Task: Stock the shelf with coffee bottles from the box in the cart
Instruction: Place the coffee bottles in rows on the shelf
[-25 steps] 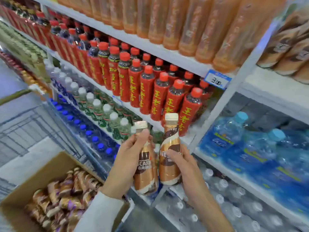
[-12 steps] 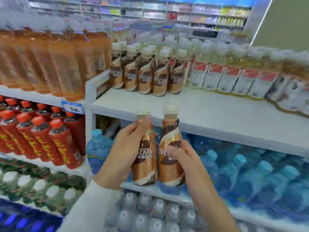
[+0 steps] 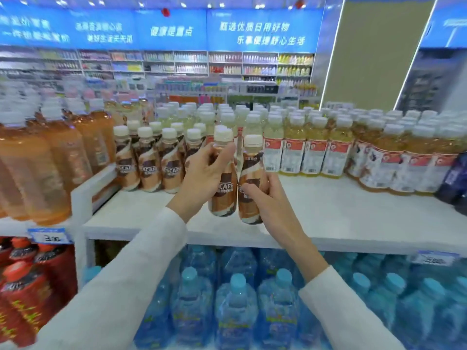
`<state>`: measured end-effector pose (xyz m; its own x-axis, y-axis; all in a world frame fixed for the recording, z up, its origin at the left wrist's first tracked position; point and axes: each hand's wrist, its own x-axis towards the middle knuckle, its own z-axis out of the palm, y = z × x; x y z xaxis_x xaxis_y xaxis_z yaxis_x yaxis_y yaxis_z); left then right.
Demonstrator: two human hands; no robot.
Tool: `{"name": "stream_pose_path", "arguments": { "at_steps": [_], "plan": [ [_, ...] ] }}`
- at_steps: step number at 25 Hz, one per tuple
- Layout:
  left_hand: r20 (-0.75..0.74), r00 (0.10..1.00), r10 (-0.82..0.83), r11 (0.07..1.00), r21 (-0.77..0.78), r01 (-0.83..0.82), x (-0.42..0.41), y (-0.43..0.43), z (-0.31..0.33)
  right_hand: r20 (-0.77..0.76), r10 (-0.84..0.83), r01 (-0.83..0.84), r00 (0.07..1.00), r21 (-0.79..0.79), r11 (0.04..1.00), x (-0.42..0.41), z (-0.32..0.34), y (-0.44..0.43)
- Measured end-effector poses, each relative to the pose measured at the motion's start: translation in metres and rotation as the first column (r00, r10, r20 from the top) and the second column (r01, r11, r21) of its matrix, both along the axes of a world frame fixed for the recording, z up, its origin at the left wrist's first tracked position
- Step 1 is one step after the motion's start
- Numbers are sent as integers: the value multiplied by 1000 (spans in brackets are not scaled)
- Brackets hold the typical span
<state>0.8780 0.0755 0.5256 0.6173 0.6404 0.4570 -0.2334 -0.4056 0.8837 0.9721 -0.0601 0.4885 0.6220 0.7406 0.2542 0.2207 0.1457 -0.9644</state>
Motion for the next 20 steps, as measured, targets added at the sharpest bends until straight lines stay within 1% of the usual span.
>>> {"name": "stream_pose_path", "arguments": {
  "at_steps": [2, 7, 11, 13, 15, 18, 20],
  "plan": [
    [-3, 1000, -21, 999, 33, 21, 8, 12, -14, 11, -4, 4, 1000, -25, 1000, 7, -11, 7],
    [-24, 998, -54, 998, 15, 54, 10, 24, -38, 54, 6, -3, 999, -62, 998, 15, -28, 8],
    [-89, 993, -77, 997, 13, 79, -2, 17, -48, 73, 39, -32, 997, -100, 994, 14, -31, -2],
    [-147, 987, -67, 997, 16, 70, -15, 15, -63, 131, -4, 20, 991, -122, 992, 8, -33, -10],
    [-193, 980, -38, 999, -6, 38, -28, 15, -78, 207, -112, 136, 972, -107, 985, 2, -36, -14],
    [-204, 979, 17, 999, -32, -24, -34, 16, -87, 276, -258, 284, 926, -57, 957, -1, -41, -10],
    [-201, 979, 42, 999, -25, -48, -35, 15, -87, 276, -252, 279, 928, -65, 958, 0, -42, -7]
  ]
}}
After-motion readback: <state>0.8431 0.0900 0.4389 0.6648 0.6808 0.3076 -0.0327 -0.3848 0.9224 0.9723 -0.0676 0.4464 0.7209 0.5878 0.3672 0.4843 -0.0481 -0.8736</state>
